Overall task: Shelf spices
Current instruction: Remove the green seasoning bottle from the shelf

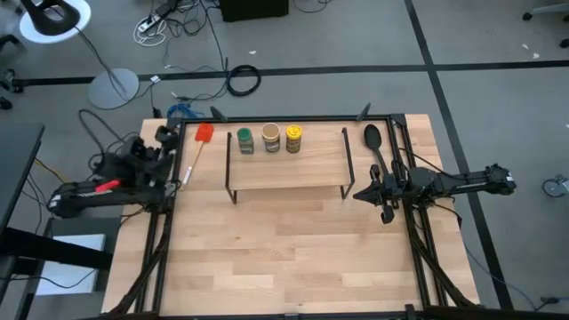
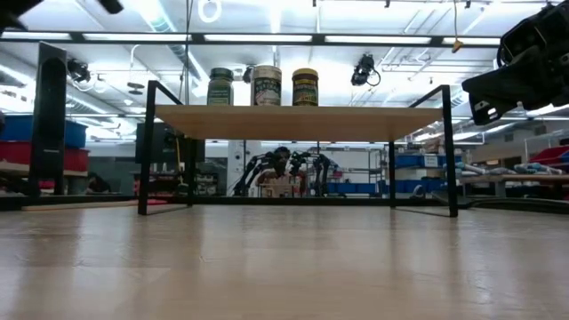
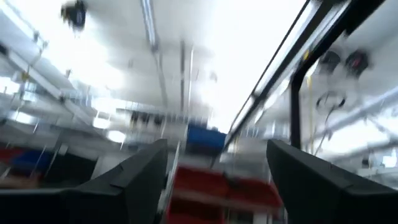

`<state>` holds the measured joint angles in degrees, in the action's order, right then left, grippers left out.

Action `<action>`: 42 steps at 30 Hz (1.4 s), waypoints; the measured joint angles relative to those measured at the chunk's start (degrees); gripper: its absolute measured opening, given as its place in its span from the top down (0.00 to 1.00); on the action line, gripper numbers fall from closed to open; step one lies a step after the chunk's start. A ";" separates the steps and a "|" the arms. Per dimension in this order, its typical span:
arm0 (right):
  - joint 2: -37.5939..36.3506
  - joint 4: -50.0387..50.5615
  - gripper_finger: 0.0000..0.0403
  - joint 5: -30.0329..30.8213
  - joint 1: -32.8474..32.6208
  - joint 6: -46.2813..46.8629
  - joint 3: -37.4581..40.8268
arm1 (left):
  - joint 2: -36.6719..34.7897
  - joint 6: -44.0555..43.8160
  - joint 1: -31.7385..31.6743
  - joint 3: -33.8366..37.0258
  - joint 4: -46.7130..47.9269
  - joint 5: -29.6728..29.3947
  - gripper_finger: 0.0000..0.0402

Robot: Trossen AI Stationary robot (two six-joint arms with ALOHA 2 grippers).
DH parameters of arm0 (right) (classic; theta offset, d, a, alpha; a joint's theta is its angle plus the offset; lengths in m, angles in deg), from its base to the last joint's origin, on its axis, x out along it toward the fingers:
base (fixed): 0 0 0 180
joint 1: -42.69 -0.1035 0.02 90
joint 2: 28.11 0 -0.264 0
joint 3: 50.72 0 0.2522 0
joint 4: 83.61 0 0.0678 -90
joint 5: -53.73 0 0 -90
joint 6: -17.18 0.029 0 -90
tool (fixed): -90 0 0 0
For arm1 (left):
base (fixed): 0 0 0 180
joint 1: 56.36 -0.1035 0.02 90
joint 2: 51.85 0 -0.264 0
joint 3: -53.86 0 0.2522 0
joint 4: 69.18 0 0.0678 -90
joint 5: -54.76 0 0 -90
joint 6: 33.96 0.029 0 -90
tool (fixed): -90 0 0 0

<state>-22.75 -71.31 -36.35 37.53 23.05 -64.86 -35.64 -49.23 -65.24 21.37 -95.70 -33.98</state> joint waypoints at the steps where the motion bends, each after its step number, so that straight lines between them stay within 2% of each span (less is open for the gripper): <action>1: 0.00 -0.07 0.98 -0.02 0.00 0.00 0.00 | 2.15 0.80 0.00 -2.06 2.36 0.27 0.30; 8: 0.00 -0.07 0.98 -0.01 0.00 0.00 0.00 | 18.60 5.73 -0.04 -17.20 9.26 2.74 0.30; 10: 0.00 -0.07 0.98 0.00 0.01 0.00 0.00 | 22.44 8.83 -0.02 -22.00 13.08 5.40 0.30; 13: 0.00 -0.08 0.98 -0.01 0.00 0.00 0.00 | 27.24 12.51 -0.03 -29.85 21.82 5.71 0.30; 17: 0.00 -0.12 0.98 0.00 0.00 0.00 0.00 | 32.03 16.61 -0.28 -40.66 35.42 2.94 0.30; 23: 0.00 -0.30 0.98 0.15 0.00 -0.54 0.00 | 36.25 16.65 -1.85 -52.86 53.83 -5.25 0.30; 27: 0.04 -6.79 0.98 4.72 0.04 -6.13 -0.04 | 37.01 16.61 -2.84 -56.03 60.68 -9.42 0.30; 32: 0.04 -23.33 0.98 11.95 0.06 -2.61 -2.87 | 37.28 16.69 -4.55 -56.06 67.80 -10.84 0.30; 34: -0.08 -26.93 0.98 13.56 0.07 -2.56 -5.53 | 38.36 16.97 -5.12 -56.06 69.28 -11.48 0.30; 42: 2.00 -25.10 0.98 13.87 0.08 -3.04 -17.89 | 44.67 18.74 -9.49 -56.03 73.51 -11.70 0.28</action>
<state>-20.74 -96.41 -22.48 37.61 20.01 -82.75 9.03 -30.49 -74.73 -34.66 -22.19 -45.67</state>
